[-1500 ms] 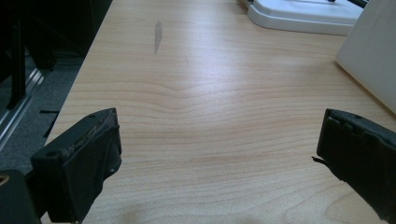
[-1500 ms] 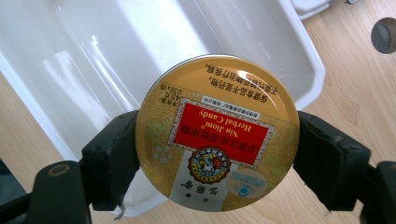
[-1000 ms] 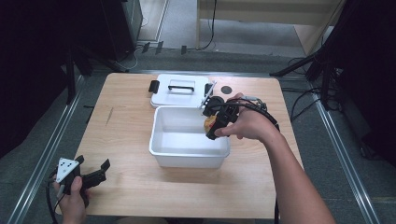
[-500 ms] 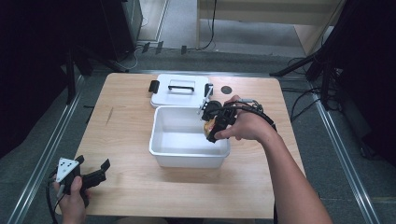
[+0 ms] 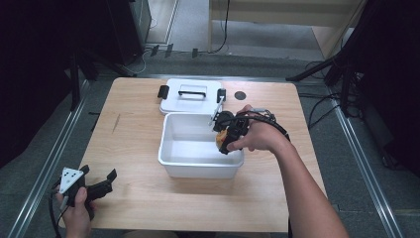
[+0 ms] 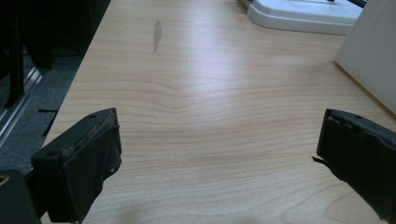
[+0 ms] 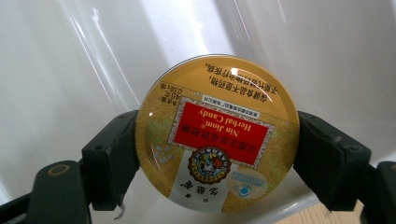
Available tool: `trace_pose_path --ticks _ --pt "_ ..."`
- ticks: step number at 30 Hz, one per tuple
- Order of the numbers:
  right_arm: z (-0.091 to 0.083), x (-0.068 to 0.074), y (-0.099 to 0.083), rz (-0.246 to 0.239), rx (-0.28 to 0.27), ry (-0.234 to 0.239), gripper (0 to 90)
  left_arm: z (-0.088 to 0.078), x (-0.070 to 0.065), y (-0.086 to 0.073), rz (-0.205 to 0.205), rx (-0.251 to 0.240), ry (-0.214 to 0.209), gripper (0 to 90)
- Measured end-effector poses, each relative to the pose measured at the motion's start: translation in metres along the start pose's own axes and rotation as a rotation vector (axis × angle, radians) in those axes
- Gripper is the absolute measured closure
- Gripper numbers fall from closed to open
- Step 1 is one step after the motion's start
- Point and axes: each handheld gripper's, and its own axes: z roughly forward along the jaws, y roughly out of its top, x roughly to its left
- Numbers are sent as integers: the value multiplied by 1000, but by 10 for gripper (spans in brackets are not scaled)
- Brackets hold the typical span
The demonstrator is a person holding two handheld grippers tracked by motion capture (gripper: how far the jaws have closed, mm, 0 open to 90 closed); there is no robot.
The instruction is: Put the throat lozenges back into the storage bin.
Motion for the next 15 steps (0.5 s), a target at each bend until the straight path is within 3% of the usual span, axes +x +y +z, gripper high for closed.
trace_pose_path --ticks 15 --pt "18 5 4 -56 58 -14 206 0 0 0 3 2 0 3"
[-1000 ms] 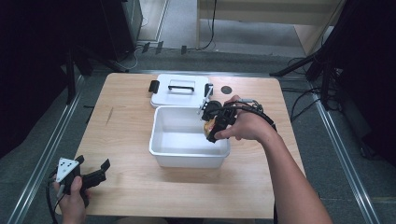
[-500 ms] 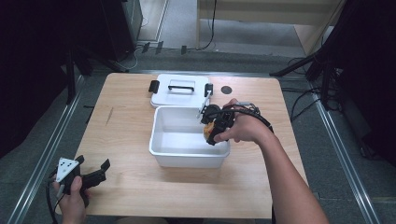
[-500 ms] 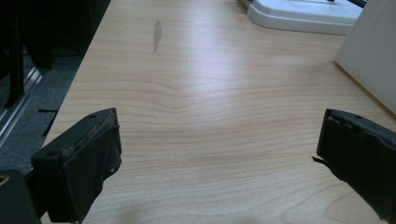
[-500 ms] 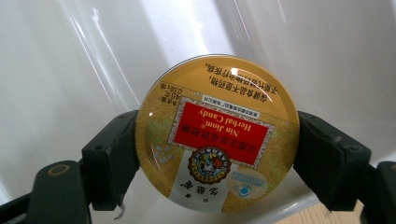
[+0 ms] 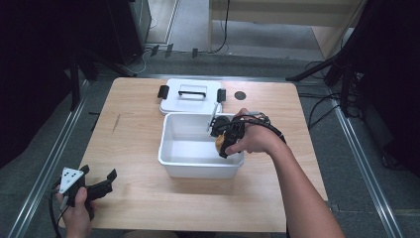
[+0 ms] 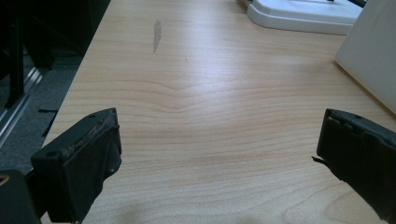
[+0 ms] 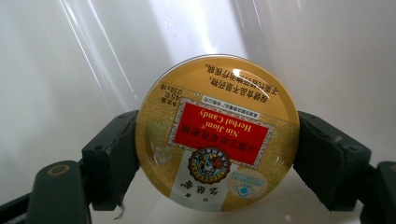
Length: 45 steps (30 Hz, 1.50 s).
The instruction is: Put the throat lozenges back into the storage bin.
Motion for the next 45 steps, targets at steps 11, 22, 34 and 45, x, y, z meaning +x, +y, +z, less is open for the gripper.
trace_pose_path --ticks 11,22,34,45 --pt "10 2 4 -18 37 -11 206 0 0 0 -2 0 -2 3" --pt "15 3 7 -27 62 -27 205 0 0 0 -2 0 -2 3" --pt "15 4 6 -21 66 -20 203 0 0 0 -3 0 -2 3" --pt "12 3 5 0 57 -8 169 0 0 0 -4 1 -3 3"
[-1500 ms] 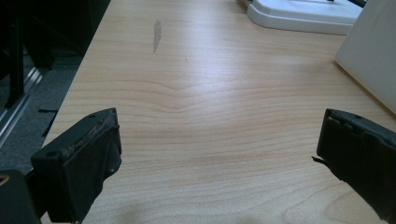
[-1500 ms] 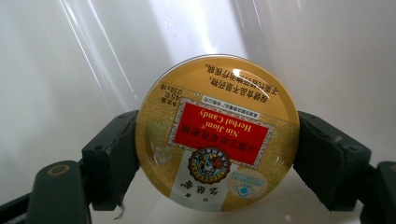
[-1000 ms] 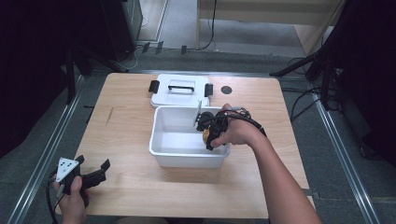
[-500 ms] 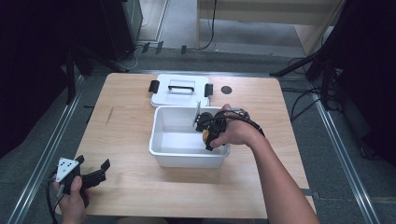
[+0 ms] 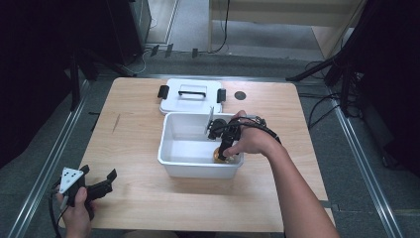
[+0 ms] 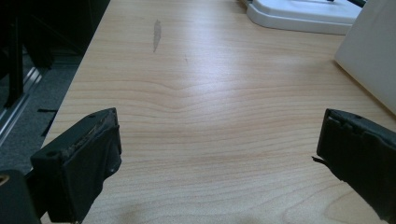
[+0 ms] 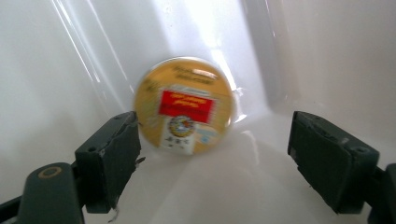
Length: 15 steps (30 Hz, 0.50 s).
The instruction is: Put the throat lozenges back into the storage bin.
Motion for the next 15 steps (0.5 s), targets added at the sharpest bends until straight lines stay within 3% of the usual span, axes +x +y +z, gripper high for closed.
trace_pose_path --ticks 10,15 --pt "-7 0 -3 11 -17 -4 192 0 0 0 0 -1 1 3" --pt "-18 0 -6 25 -52 -5 209 0 0 0 2 -1 3 3"
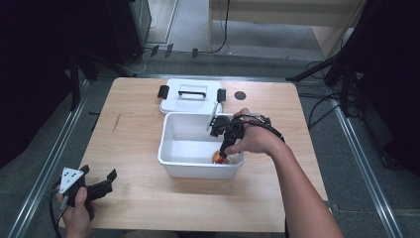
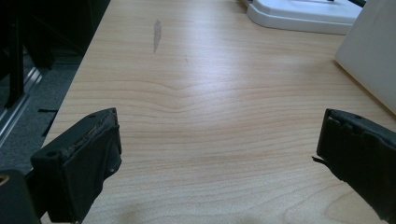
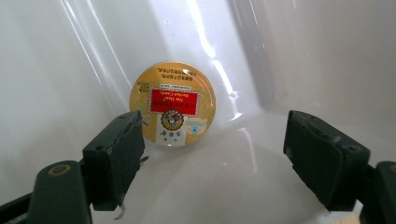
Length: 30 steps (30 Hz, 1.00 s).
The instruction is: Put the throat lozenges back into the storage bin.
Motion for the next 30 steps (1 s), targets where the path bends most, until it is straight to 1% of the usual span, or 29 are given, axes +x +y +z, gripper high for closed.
trace_pose_path --ticks 3,5,6,9,12,16,20,24,25,30 --pt "-7 -1 -2 4 -6 -6 212 0 0 0 1 1 1 3" --pt "-12 -2 -3 6 -20 -10 216 0 0 0 1 -1 1 3" --pt "-16 -2 -4 16 -28 -14 219 0 0 0 1 -1 1 3" --pt "-24 -1 -6 20 -48 -10 221 0 0 0 -1 -3 2 3" --pt "-33 0 -7 21 -52 -24 221 0 0 0 3 -2 2 3" --pt "-43 -1 -11 34 -66 -37 223 0 0 0 2 -1 2 3" --pt "-51 -5 -18 55 -77 -41 226 0 0 0 2 0 2 3" --pt "-55 -8 -24 70 -84 -45 227 0 0 0 3 0 2 3" --pt "-58 -11 -29 80 -89 -46 228 0 0 0 3 0 2 3" --pt "-63 -16 -41 102 -97 -56 228 1 0 0 2 -1 3 3"
